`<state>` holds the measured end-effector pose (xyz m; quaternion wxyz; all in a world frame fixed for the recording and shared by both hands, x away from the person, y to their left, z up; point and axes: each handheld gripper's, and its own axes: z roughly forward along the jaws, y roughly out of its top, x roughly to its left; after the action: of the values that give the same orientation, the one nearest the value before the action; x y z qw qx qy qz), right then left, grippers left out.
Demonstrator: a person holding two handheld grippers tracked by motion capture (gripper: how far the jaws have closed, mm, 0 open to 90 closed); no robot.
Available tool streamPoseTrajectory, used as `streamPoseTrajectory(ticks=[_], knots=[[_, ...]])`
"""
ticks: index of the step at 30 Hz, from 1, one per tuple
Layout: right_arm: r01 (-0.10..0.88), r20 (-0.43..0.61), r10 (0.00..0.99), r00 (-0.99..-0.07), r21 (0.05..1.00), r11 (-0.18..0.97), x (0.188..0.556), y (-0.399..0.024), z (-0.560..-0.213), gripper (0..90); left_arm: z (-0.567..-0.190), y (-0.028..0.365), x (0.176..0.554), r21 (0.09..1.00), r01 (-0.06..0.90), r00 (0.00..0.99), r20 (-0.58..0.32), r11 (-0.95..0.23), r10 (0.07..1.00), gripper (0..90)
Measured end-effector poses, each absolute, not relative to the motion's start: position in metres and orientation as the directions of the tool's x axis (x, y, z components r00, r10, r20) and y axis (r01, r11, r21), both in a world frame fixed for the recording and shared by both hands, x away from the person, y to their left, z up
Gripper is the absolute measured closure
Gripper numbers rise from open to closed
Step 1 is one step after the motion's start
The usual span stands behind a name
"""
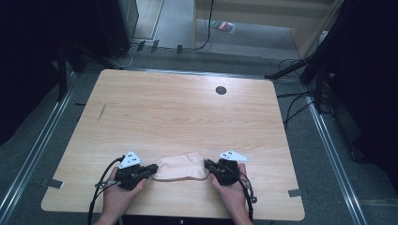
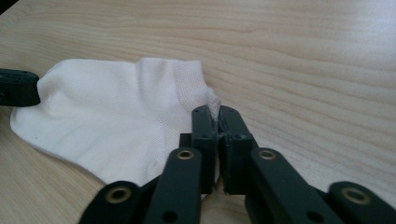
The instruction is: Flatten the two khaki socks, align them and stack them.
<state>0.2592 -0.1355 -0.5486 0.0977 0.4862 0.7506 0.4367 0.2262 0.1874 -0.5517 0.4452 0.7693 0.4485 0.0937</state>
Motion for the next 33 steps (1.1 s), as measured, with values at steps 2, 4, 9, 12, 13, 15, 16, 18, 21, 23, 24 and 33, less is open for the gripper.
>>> streamPoseTrajectory(ticks=[2,4,9,12,13,15,16,18,21,23,24,33], knots=[[0.622,0.266,0.804,-0.533,0.767,0.159,0.259,-0.135,-0.548,58.6,-0.552,0.191,0.228,0.787,0.595,0.594,-0.293,-0.164,0.749,52.7],[0.592,0.245,0.802,-0.545,0.789,0.162,0.257,-0.136,-0.546,45.1,-0.552,0.194,0.229,0.79,0.594,0.595,-0.304,-0.152,0.744,43.3],[0.565,0.229,0.81,-0.54,0.812,0.147,0.256,-0.142,-0.536,14.6,-0.544,0.201,0.227,0.809,0.577,0.586,-0.314,-0.111,0.747,12.7],[0.557,0.22,0.813,-0.539,0.818,0.148,0.255,-0.146,-0.525,0.0,-0.54,0.205,0.225,0.831,0.546,0.598,-0.293,-0.111,0.746,1.3],[0.557,0.22,0.813,-0.539,0.818,0.148,0.255,-0.146,-0.525,0.0,-0.539,0.207,0.225,0.834,0.542,0.596,-0.294,-0.105,0.747,1.3],[0.552,0.227,0.809,-0.542,0.822,0.138,0.255,-0.153,-0.522,0.0,-0.536,0.214,0.226,0.838,0.542,0.573,-0.305,-0.072,0.761,0.8],[0.552,0.227,0.809,-0.542,0.822,0.138,0.255,-0.153,-0.522,0.0,-0.536,0.214,0.226,0.838,0.542,0.573,-0.305,-0.072,0.761,0.8],[0.567,0.233,0.829,-0.508,0.815,0.119,0.256,-0.161,-0.523,0.0,-0.535,0.224,0.228,0.841,0.538,0.547,-0.289,-0.065,0.785,0.4],[0.57,0.238,0.835,-0.496,0.815,0.107,0.257,-0.167,-0.523,0.0,-0.535,0.232,0.23,0.84,0.541,0.522,-0.287,-0.052,0.803,0.0],[0.569,0.243,0.838,-0.488,0.817,0.095,0.256,-0.173,-0.523,0.0,-0.536,0.24,0.231,0.84,0.541,0.501,-0.279,-0.045,0.819,0.0],[0.57,0.247,0.841,-0.482,0.817,0.086,0.256,-0.177,-0.523,0.0,-0.536,0.243,0.231,0.841,0.539,0.493,-0.27,-0.047,0.827,0.0],[0.558,0.241,0.87,-0.431,0.828,0.047,0.253,-0.213,-0.531,0.0,-0.541,0.262,0.226,0.843,0.531,0.458,-0.197,-0.089,0.867,0.0]])
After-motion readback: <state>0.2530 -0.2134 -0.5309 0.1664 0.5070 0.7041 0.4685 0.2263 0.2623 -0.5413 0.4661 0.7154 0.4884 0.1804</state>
